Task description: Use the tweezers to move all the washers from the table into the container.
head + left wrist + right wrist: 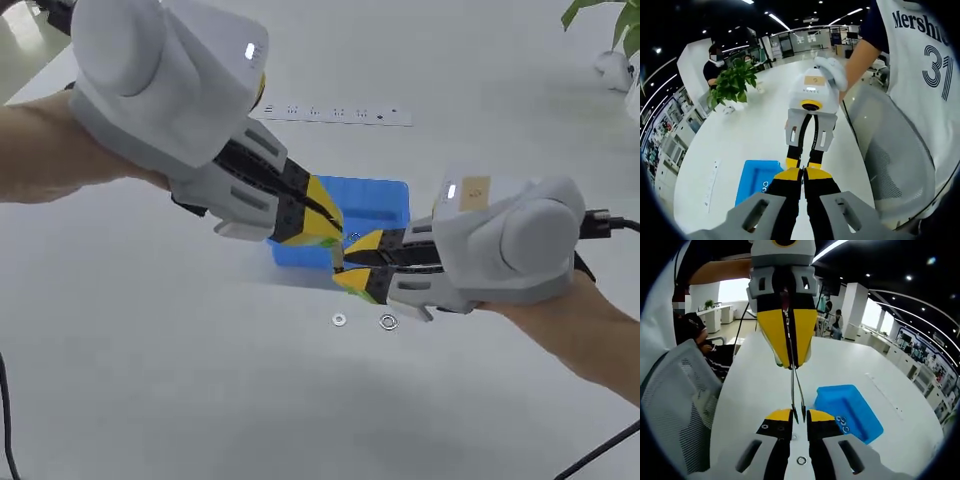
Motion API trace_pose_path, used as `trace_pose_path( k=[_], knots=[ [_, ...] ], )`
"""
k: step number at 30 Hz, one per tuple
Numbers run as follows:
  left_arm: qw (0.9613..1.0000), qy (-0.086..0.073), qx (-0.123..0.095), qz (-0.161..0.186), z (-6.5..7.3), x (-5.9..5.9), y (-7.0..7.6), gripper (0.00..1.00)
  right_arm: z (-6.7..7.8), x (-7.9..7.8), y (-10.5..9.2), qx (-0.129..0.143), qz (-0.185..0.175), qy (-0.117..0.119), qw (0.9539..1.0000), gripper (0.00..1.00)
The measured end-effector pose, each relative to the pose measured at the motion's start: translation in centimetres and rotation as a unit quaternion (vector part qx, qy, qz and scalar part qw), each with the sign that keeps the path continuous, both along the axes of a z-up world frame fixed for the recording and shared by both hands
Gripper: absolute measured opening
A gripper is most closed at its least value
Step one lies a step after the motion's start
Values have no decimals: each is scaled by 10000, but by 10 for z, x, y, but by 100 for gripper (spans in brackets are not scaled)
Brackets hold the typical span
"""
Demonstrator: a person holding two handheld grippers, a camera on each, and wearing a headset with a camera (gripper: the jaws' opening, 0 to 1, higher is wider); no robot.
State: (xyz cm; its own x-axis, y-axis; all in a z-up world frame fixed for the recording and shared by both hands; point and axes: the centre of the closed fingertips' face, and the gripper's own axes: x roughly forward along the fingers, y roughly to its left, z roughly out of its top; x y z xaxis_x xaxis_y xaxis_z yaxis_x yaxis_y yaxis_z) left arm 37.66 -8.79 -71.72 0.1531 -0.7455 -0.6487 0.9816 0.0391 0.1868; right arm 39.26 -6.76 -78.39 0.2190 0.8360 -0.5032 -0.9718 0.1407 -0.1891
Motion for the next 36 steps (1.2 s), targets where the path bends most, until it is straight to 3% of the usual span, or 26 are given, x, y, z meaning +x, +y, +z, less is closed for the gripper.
trace_pose_path(
  k=[9,12,29,36],
  knots=[
    [9996,249,-66,65,-23,-10,5,6,-22,-13,2,-74,60,222,9997,12],
    [9994,312,-78,92,-24,-12,5,6,-27,-14,3,-88,93,285,9995,12],
    [9978,649,-87,87,-51,4,2,6,-52,-3,-2,-112,-45,608,9981,12],
    [9976,691,-46,54,-57,7,0,6,-58,-1,-2,-98,-98,698,9975,12]
  ],
)
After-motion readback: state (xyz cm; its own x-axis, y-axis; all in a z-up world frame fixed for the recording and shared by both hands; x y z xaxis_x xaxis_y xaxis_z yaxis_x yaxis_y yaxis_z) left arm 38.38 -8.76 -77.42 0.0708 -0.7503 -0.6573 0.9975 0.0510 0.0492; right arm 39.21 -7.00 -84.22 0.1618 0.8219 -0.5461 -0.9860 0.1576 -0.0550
